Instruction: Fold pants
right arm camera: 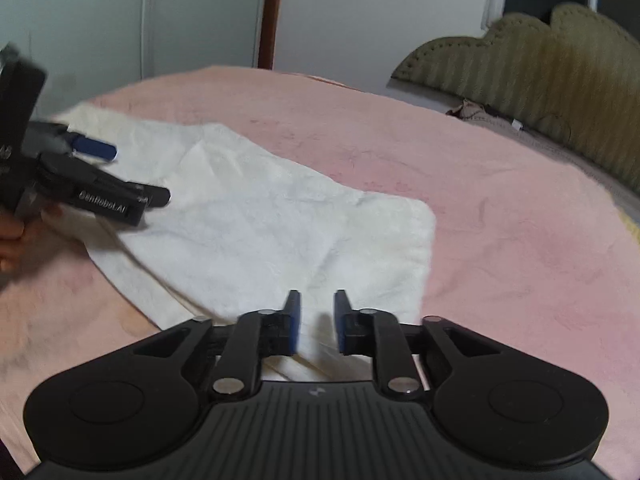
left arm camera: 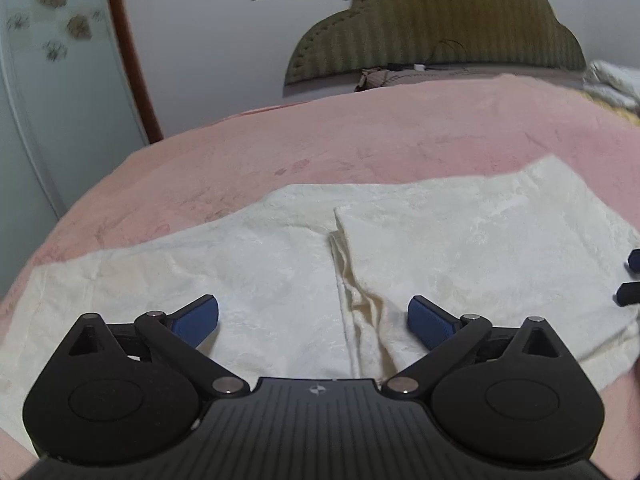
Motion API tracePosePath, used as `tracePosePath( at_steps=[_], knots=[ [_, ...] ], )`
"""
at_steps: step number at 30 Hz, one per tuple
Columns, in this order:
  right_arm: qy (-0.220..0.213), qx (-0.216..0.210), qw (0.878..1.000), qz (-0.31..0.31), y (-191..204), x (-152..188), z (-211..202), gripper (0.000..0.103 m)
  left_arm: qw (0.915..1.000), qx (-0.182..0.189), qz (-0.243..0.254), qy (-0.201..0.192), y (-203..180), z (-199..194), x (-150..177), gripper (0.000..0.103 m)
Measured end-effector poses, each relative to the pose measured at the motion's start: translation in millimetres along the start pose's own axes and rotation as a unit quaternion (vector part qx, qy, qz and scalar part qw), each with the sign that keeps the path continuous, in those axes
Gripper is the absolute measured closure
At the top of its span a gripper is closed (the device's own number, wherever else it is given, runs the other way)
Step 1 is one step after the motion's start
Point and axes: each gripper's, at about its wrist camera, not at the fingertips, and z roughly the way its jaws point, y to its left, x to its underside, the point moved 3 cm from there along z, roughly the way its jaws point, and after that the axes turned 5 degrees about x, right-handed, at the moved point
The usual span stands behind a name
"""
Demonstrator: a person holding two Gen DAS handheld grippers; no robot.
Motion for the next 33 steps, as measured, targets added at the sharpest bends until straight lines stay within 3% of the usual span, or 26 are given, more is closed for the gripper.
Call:
tracePosePath(
  at_steps=[3,5,8,11,14,16,20,23,28,33],
  knots=[
    [-0.004,0.018,1.0,-0.005,6,2,-1,0.072,0.999,-0.037,-0.006,-0.025,13,-14,5,0.0],
    [-0.048,0.031,0.998,0.024,11,-13,-13,0.072,0.9976,-0.057,-0.031,-0.026,31,-20,7,0.0],
    [-0.092,-0.041,0.994,0.034,40,-42,-18,0.071,0.995,-0.071,-0.07,-0.009,67,-28,12,0.0],
    [-0.08,-0.082,0.993,-0.006,82,-57,6,0.071,0.9916,-0.099,-0.083,0.007,93,-36,26,0.0],
    [-0.055,-0.087,0.994,-0.031,114,-51,31,0.071,0.9923,-0.093,-0.07,0.044,106,-32,47,0.0],
    [-0.067,-0.073,0.994,-0.038,119,-46,31,0.071,0.992,-0.085,-0.089,0.028,115,-41,56,0.0],
    [-0.083,-0.087,0.993,0.012,109,-53,15,0.071,0.9871,-0.086,-0.135,0.01,137,-55,58,0.0],
    [-0.07,-0.093,0.993,0.003,119,-54,21,0.071,0.9884,-0.082,-0.124,0.033,145,-48,66,0.0],
    [-0.071,-0.076,0.994,0.016,122,-55,24,0.071,0.989,-0.091,-0.116,0.009,154,-67,72,0.0],
    [-0.122,-0.099,0.984,-0.079,174,-68,-5,0.071,0.9792,-0.123,-0.161,-0.011,184,-93,79,0.0]
  ],
)
